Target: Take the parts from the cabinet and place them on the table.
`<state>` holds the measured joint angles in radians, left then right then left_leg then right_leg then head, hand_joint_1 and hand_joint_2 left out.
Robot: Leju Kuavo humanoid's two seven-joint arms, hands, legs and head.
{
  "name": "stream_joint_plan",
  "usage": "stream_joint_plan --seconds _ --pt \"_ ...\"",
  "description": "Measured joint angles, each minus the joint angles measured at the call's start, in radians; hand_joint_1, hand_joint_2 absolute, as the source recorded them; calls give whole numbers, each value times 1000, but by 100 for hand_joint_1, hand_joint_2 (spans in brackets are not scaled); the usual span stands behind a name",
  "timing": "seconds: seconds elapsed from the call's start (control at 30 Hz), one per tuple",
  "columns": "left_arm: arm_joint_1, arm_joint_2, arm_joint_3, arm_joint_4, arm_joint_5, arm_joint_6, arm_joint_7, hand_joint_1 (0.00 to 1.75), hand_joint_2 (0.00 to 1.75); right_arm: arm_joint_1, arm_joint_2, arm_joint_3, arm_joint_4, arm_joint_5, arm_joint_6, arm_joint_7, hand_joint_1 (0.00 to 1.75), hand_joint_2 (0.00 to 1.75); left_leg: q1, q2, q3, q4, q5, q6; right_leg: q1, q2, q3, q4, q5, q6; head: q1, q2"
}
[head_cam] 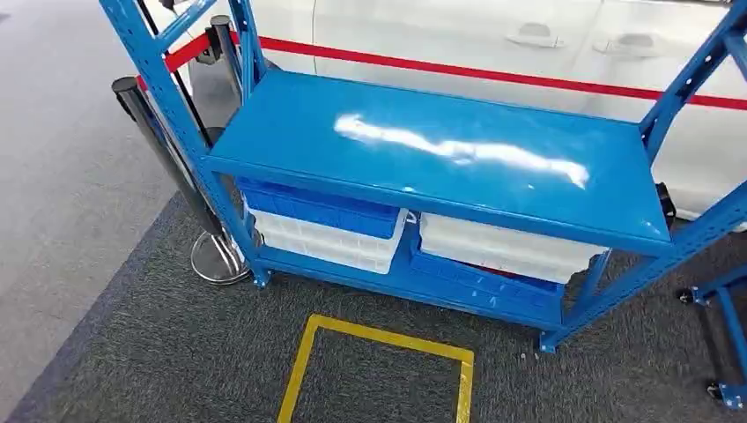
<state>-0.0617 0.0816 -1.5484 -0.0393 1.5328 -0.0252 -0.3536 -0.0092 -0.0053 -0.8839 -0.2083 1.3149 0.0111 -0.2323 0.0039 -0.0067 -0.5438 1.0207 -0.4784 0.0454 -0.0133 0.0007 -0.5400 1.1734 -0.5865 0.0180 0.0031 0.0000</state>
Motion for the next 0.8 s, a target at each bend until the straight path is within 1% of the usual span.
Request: stream_joint_plan --seconds 0.03,0.07,0.1,0.13,0.17,0.2,0.23,0.27,0.3,0.33,0.37,0.4,0.43,0.47,0.5,0.53,0.57,0.6,0.63,0.67,0.7,0.73,0.77,0.8 --pt "-1 -1 0 0 0 0 0 0 0 0 0 0 0 0 0 0 0 0 -1 0 5 0 -7 1 0 0 -51 67 -30 3 0 0" --pt "0 -2 0 0 0 0 0 0 0 1 0 0 0 0 0 0 0 0 -1 0 12 0 -15 1 0 0 -98 122 -59 6 0 0" --pt "1 -2 0 0 0 0 0 0 0 3 0 0 0 0 0 0 0 0 -2 -1 23 0 -25 0 0 0 -135 151 -68 9 0 0" --pt "3 -2 0 0 0 -1 0 0 0 4 0 0 0 0 0 0 0 0 -2 -2 36 0 -35 -1 0 0 -148 137 -49 9 1 0" --pt "4 -3 0 0 2 -1 0 0 0 7 0 0 0 0 1 0 0 0 -2 -3 53 0 -47 -3 0 0 -142 87 -9 7 1 0" --pt "4 -4 0 0 2 -2 0 0 0 9 0 0 0 0 1 0 0 0 -2 -4 72 0 -59 -6 0 0 -124 13 50 2 2 0" --pt "4 -5 0 0 2 -2 0 0 0 12 0 0 0 0 1 0 0 0 -2 -3 81 -1 -71 -9 2 0 -107 -63 118 -6 1 0" --pt "7 -8 0 0 2 -3 0 0 0 15 -1 -1 0 0 1 1 0 0 -2 -2 88 -1 -82 -13 7 0 -110 -107 172 -15 4 0" --pt "3 -8 0 0 2 -3 0 0 0 12 -1 -1 0 0 1 2 0 0 -5 -5 92 0 -88 -20 13 -2 -111 -117 131 -17 2 0" --pt "1 -8 0 0 2 -3 2 0 0 11 -1 -1 0 0 1 6 0 0 -4 -4 91 -8 -95 -29 15 -1 -106 -113 144 -24 0 0" --pt "2 -10 0 0 2 -3 3 0 0 13 -1 -1 0 -1 3 11 0 0 -4 -3 109 -1 -91 -33 13 1 -99 -121 142 -30 2 0" --pt "1 -10 0 0 2 -3 3 0 0 16 -1 -2 0 -4 5 15 0 0 -6 -3 114 2 -84 -39 11 3 -88 -125 141 -36 1 0" --pt "-1 -10 0 1 2 -2 3 0 0 14 0 -3 0 -11 8 21 0 0 -4 0 102 29 -79 -42 5 5 -68 -139 141 -40 2 0" --pt "-2 -11 0 1 2 -2 3 0 0 14 0 -6 0 -20 15 25 0 0 -2 1 80 86 -67 -46 4 5 -53 -146 136 -46 0 0" --pt "-5 -11 0 1 2 0 3 0 0 12 0 -14 0 -28 22 29 0 0 0 1 37 158 -76 -51 3 8 -46 -151 132 -51 -6 0" --pt "-6 -11 0 1 1 1 5 0 0 8 1 -21 0 -34 26 30 0 0 2 1 -5 217 -110 -56 3 14 -40 -152 127 -51 -4 0" --pt "-4 -11 0 2 -1 4 7 0 0 6 3 -25 0 -35 26 33 0 0 4 1 -42 264 -160 -62 3 15 -33 -152 119 -52 -5 0" --pt "-3 -11 0 2 -1 4 9 0 0 6 3 -26 0 -35 23 36 0 0 6 1 -70 286 -196 -66 3 18 -23 -152 112 -53 -7 0" --pt "-3 -11 0 2 0 4 10 0 0 8 5 -27 0 -34 18 40 0 0 8 1 -84 276 -198 -69 2 20 -12 -152 104 -52 -6 0" --pt "-3 -11 0 2 0 4 10 0 0 8 6 -28 0 -34 16 42 0 0 9 1 -83 235 -166 -68 2 22 0 -152 96 -51 -6 0" --pt "-2 -11 0 2 2 4 11 0 0 10 7 -31 0 -36 16 43 0 0 9 0 -66 158 -96 -68 2 32 13 -152 87 -46 -7 0" --pt "-1 -11 0 2 2 4 11 0 0 9 8 -35 0 -40 20 46 0 0 10 -9 -46 78 -24 -68 2 38 23 -152 80 -40 -6 0" --pt "4 -10 0 3 2 3 12 0 0 9 9 -40 0 -47 25 49 0 0 11 -37 -39 20 33 -65 1 40 22 -152 76 -37 -7 0" --pt "6 -11 0 3 2 2 12 0 0 2 9 -45 0 -53 27 52 0 0 2 -41 -46 23 -10 -59 3 49 22 -149 73 -33 -6 0"
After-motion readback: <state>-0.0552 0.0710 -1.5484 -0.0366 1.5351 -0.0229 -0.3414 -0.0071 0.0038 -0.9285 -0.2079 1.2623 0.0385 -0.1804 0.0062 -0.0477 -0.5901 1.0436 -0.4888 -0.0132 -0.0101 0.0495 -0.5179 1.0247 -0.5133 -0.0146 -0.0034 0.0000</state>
